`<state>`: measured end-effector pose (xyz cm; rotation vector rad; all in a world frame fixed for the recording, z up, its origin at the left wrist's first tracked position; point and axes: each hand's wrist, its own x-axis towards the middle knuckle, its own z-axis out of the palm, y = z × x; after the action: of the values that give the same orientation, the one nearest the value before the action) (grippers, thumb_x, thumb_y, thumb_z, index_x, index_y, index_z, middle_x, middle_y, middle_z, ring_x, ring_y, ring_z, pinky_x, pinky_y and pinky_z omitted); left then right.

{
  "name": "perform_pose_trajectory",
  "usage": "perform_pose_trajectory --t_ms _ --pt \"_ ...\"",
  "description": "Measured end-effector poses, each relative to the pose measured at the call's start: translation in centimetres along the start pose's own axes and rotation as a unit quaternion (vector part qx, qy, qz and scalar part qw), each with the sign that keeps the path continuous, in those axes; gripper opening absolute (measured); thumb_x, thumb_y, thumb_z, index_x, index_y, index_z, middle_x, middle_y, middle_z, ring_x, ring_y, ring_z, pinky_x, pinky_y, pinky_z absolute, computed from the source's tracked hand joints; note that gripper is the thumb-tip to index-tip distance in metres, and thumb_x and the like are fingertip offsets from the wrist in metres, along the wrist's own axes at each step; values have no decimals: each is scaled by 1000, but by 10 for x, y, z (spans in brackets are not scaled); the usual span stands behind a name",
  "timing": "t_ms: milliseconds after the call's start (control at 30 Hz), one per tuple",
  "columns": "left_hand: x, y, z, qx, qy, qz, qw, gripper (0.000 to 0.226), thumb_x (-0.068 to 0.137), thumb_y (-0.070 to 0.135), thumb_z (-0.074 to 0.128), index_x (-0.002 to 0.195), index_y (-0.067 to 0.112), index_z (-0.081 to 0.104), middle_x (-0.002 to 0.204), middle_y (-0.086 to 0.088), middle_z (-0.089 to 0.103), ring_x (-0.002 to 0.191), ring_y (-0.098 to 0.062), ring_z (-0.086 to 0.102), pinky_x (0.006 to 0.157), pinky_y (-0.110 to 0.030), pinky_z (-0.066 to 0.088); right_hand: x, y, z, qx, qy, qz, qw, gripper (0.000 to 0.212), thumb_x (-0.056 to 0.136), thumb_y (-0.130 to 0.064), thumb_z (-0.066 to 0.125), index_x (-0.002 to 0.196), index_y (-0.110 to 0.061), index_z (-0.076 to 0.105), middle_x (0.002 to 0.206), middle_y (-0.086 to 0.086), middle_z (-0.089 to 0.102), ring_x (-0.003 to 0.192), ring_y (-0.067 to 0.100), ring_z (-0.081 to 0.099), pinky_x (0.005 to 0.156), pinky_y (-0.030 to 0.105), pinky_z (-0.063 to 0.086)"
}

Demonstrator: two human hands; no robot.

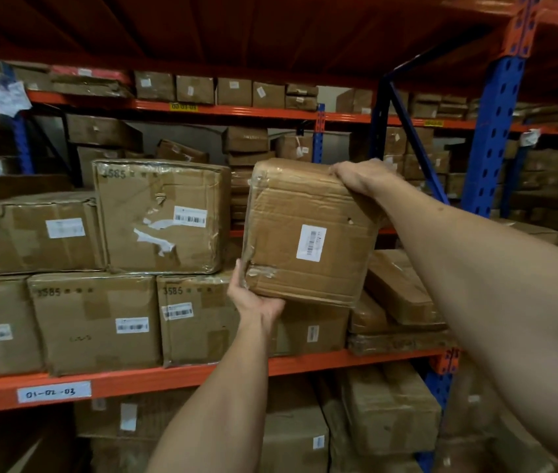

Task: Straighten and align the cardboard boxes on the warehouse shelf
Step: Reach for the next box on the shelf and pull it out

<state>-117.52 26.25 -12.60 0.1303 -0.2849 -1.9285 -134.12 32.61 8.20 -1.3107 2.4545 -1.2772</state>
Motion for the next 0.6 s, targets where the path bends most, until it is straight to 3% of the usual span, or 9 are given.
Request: perform_pose_trajectory --t_ms 133,200,267,300,367,467,533,600 --pt "2 24 45 90 -47 12 995 54 96 36 53 138 3 62 136 -28 63 128 -43 56 113 -60 39 11 37 -20 147 32 45 988 101 53 -76 65 139 -24 64 134 9 65 113 36 64 100 51 54" --pt "-1 40 74 153 -66 18 986 44 96 33 53 124 3 72 129 -26 68 120 -41 61 111 -59 42 18 60 -21 267 36 64 961 103 49 -70 69 140 -22 67 140 4 66 113 30 66 97 48 57" --pt "-5 56 108 233 -78 51 968 37 96 31 53 105 6 79 115 -22 74 107 -38 68 103 -56 49 20 72 -15 376 36 68 923 108 52 -66 72 150 -22 59 149 -4 60 113 26 66 95 49 59" --pt "-8 64 125 277 -86 69 954 35 96 32 54 104 8 78 111 -20 75 103 -36 69 98 -54 52 26 76 -11 419 26 66 905 109 56 -66 73 155 -25 52 149 -7 58 110 24 66 93 49 61" --pt "-16 78 162 351 -101 97 926 31 96 32 53 100 11 75 102 -15 78 95 -30 70 89 -45 55 24 74 -8 482 0 65 874 91 69 -66 71 151 -31 56 140 -11 61 104 22 69 85 50 63" --pt "-25 89 205 444 -101 135 880 26 96 29 52 82 18 71 81 -5 78 72 -21 72 75 -34 54 12 66 5 539 4 91 837 42 85 -57 67 111 -26 79 107 6 80 89 30 77 76 53 66" --pt "-26 92 219 493 -82 137 855 25 93 29 54 77 19 70 76 -3 77 63 -19 71 71 -30 55 6 68 20 564 -8 98 820 39 88 -54 65 108 -24 78 102 9 80 88 31 77 75 51 66" --pt "-22 93 222 531 -66 131 834 23 91 29 56 77 19 72 79 -2 77 66 -19 71 71 -29 56 2 73 37 578 -28 119 807 49 86 -58 62 116 -23 77 105 10 81 91 33 78 74 53 66"
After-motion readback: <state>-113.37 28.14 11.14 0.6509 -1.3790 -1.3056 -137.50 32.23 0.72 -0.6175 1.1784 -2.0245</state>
